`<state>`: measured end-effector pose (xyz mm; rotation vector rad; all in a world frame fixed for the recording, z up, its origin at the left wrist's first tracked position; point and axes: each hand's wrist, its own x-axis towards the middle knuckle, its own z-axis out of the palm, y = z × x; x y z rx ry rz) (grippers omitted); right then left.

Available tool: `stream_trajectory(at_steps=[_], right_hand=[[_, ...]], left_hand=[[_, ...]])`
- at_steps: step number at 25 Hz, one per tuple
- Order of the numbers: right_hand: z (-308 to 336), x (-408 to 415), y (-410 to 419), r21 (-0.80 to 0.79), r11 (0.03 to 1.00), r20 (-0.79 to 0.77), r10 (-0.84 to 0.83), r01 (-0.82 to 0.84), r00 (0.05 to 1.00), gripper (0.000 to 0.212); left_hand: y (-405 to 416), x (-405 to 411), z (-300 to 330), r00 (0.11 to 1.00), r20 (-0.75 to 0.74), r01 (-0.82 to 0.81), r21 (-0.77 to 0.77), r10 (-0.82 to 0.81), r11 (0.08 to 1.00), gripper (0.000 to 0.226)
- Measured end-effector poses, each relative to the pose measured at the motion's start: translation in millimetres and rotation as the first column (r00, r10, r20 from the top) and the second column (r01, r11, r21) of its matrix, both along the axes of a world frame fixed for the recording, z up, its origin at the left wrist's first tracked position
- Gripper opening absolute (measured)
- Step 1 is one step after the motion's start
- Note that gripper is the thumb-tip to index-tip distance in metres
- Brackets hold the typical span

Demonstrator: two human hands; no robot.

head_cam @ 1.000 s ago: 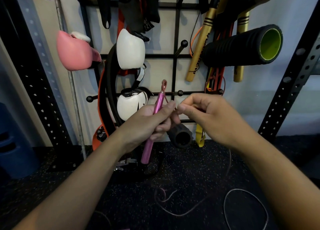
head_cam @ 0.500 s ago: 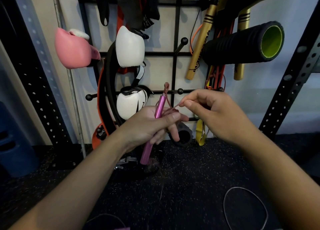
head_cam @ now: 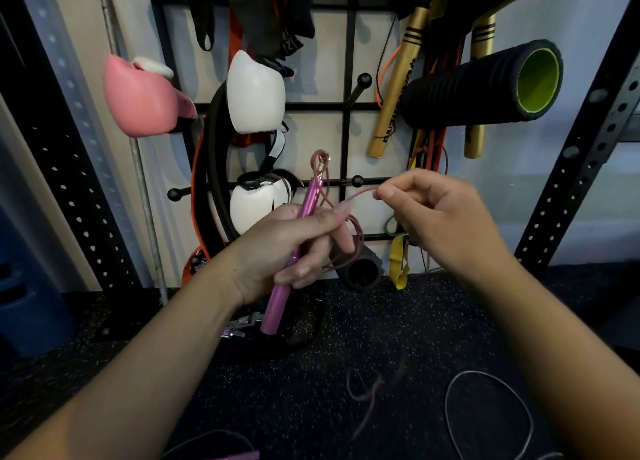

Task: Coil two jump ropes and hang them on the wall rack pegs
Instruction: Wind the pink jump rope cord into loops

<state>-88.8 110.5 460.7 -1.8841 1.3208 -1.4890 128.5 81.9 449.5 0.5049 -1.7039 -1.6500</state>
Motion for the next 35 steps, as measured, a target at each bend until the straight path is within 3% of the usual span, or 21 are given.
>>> stream_trajectory(at_steps=[2, 4, 7, 9, 11, 13, 14, 16, 19, 21, 26, 32, 35], right_hand=[[-9.7, -2.7, -4.3, 0.085, 0.996, 0.169, -0.024, 0.010, 0.985, 0.029], [-24.8, 0.5, -7.3, 0.231, 0.970, 0.196, 0.033, -0.079, 0.980, 0.028], [-45.4, 14.5, -5.5, 0.408, 0.876, 0.091, 0.242, -0.258, 0.966, 0.029], [-47.4, 24.4, 1.3, 0.488, 0.792, 0.033, 0.403, -0.367, 0.914, 0.029], [-37.9, 29.8, 10.2, 0.513, 0.757, -0.071, 0.506, -0.404, 0.859, 0.030], [-21.0, 31.0, 16.4, 0.429, 0.834, -0.261, 0.482, -0.347, 0.836, 0.030], [-12.9, 29.7, 16.9, 0.354, 0.883, -0.335, 0.427, -0.308, 0.840, 0.028], [-3.7, 22.5, 11.9, 0.177, 0.961, -0.367, 0.266, -0.214, 0.891, 0.023], [-6.7, 18.0, 5.3, -0.008, 0.999, -0.198, 0.032, -0.034, 0.980, 0.026], [-9.0, 16.8, 3.5, -0.047, 0.998, -0.123, -0.055, 0.050, 0.991, 0.030], [-1.3, 5.3, 1.6, 0.033, 0.991, -0.155, 0.131, -0.127, 0.979, 0.021], [-3.3, 4.4, 2.7, -0.017, 0.999, -0.130, -0.031, 0.029, 0.991, 0.020], [-6.5, 6.7, 2.0, 0.068, 0.997, -0.093, 0.050, -0.044, 0.994, 0.026]], left_hand=[[4.4, -0.1, 2.8, 0.984, -0.109, 0.144, 0.052, -0.138, 0.988, 0.036], [9.2, -3.7, 10.4, 0.920, -0.338, 0.249, 0.107, -0.200, 0.963, 0.036], [5.3, -7.2, 21.9, 0.795, -0.607, 0.104, 0.153, 0.011, 0.983, 0.041], [0.4, -6.0, 27.1, 0.818, -0.540, -0.184, 0.081, 0.199, 0.980, 0.039], [-4.2, -0.6, 22.9, 0.883, -0.257, -0.441, -0.163, 0.394, 0.883, 0.036], [-6.5, 4.7, 14.0, 0.856, 0.087, -0.415, -0.471, 0.509, 0.778, 0.031], [-7.4, 6.3, 10.1, 0.832, 0.202, -0.349, -0.534, 0.517, 0.770, 0.029], [-5.3, 4.8, 5.1, 0.835, 0.307, -0.266, -0.501, 0.456, 0.824, 0.034], [-0.8, 0.1, 1.5, 0.882, 0.321, -0.231, -0.340, 0.344, 0.911, 0.053], [0.3, -1.7, -2.1, 0.900, 0.343, -0.173, -0.288, 0.270, 0.942, 0.049], [2.1, -7.3, -3.8, 0.969, 0.200, -0.120, -0.141, 0.147, 0.983, 0.035], [-0.9, -7.7, -7.1, 0.979, 0.117, -0.151, -0.134, 0.167, 0.979, 0.038], [-1.3, -6.7, -7.4, 0.984, 0.063, -0.161, -0.091, 0.167, 0.983, 0.034]])
